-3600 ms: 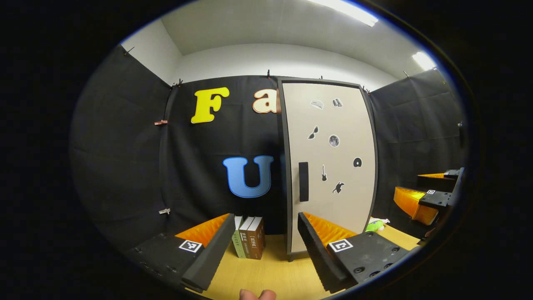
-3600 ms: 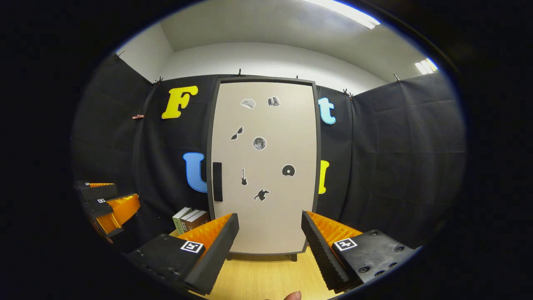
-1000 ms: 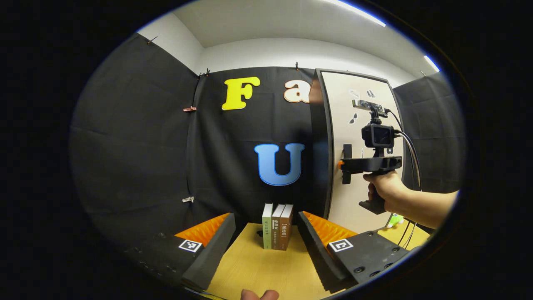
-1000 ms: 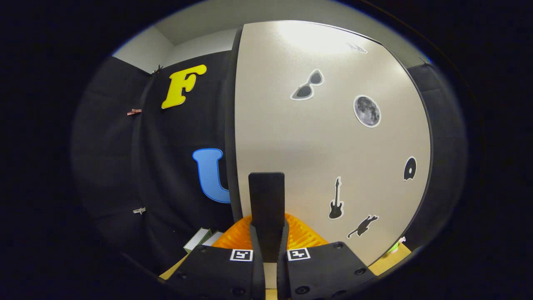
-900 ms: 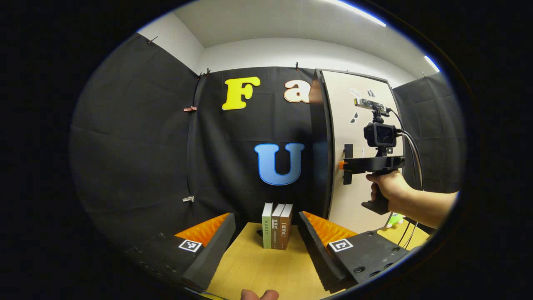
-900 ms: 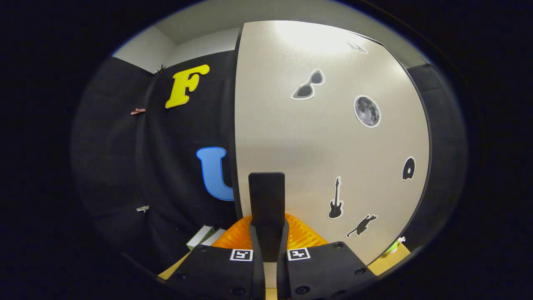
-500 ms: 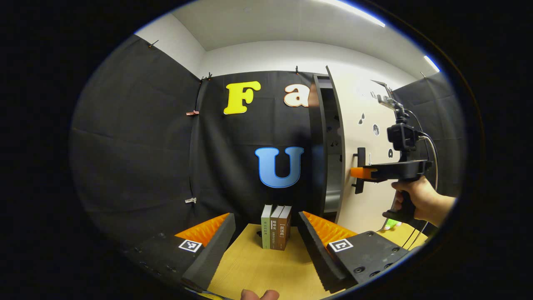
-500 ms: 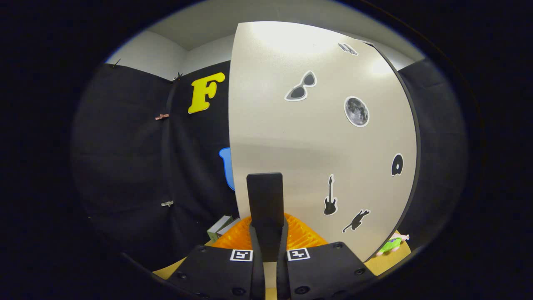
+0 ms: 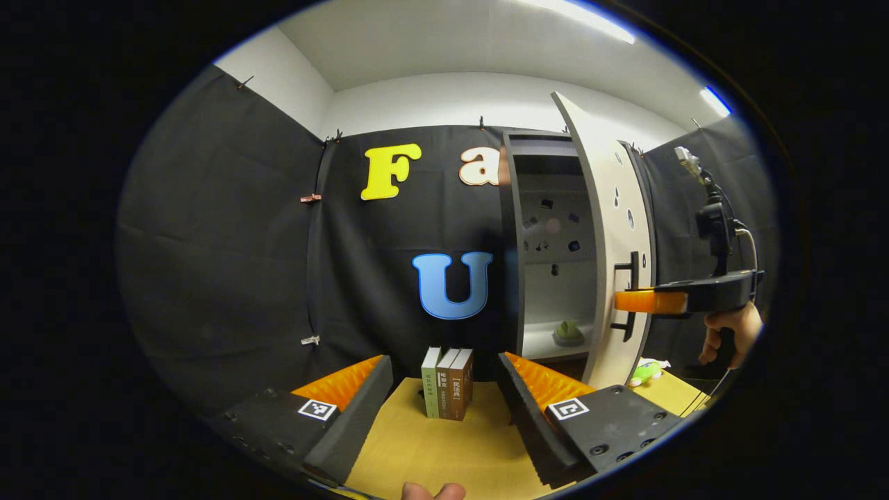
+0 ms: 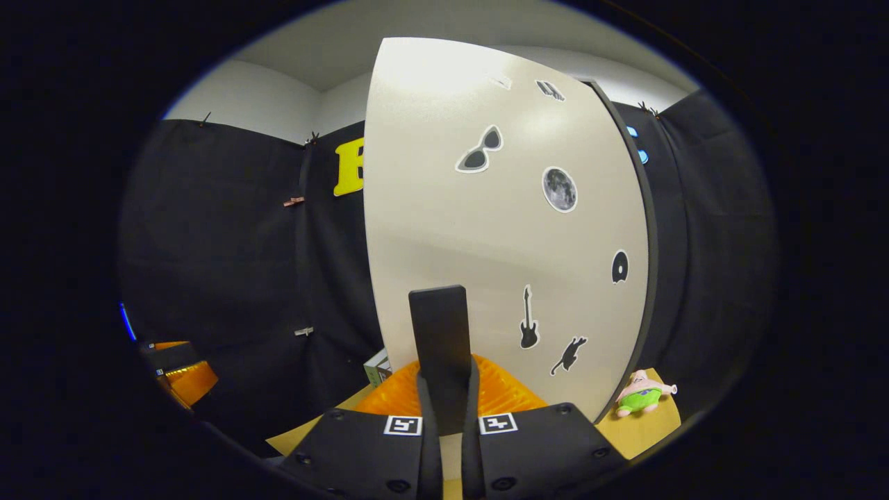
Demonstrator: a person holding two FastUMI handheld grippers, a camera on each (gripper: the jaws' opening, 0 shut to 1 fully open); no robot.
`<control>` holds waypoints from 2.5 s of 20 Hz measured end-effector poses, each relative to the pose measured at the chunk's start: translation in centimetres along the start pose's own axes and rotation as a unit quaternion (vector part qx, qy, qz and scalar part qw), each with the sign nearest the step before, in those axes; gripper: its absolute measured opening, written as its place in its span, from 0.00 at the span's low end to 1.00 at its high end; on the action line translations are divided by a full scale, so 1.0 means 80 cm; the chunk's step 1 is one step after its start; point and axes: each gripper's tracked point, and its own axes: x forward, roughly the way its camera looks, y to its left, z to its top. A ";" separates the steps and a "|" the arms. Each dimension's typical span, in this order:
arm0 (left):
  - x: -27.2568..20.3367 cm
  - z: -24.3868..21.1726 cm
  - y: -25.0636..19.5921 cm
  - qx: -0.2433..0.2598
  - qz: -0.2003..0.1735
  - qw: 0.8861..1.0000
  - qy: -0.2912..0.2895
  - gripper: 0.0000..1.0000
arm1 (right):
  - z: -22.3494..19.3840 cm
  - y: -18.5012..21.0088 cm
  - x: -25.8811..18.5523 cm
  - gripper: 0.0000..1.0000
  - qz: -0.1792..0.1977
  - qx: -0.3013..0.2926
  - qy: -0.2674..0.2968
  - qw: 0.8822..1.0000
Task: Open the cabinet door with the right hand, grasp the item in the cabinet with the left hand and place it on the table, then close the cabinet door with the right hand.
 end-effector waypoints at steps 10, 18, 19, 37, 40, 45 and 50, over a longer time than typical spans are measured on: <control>0.006 0.018 -0.024 0.007 -0.019 1.000 -0.010 0.94 | 0.007 -0.040 -0.045 0.14 -0.050 -0.006 -0.013 0.999; 0.012 0.017 -0.046 0.005 -0.037 0.999 -0.005 0.95 | 0.013 -0.091 -0.069 0.13 -0.135 -0.003 -0.035 0.990; 0.014 0.019 -0.051 0.004 -0.041 0.999 -0.005 0.95 | 0.013 -0.098 -0.070 0.13 -0.143 -0.003 -0.037 0.989; 0.044 0.026 -0.139 0.005 -0.089 0.996 -0.001 0.95 | 0.018 -0.160 -0.106 0.09 -0.203 0.018 -0.044 0.978; 0.050 0.031 -0.155 0.003 -0.094 0.996 -0.003 0.95 | 0.022 -0.148 -0.101 0.07 -0.178 0.028 -0.051 0.982; 0.059 0.033 -0.180 -0.005 -0.111 0.994 -0.001 0.94 | 0.028 -0.156 -0.104 0.08 -0.175 0.006 -0.058 0.983; 0.079 0.039 -0.221 -0.030 -0.147 0.989 0.006 0.93 | 0.044 -0.157 -0.106 0.14 -0.170 -0.018 -0.087 0.981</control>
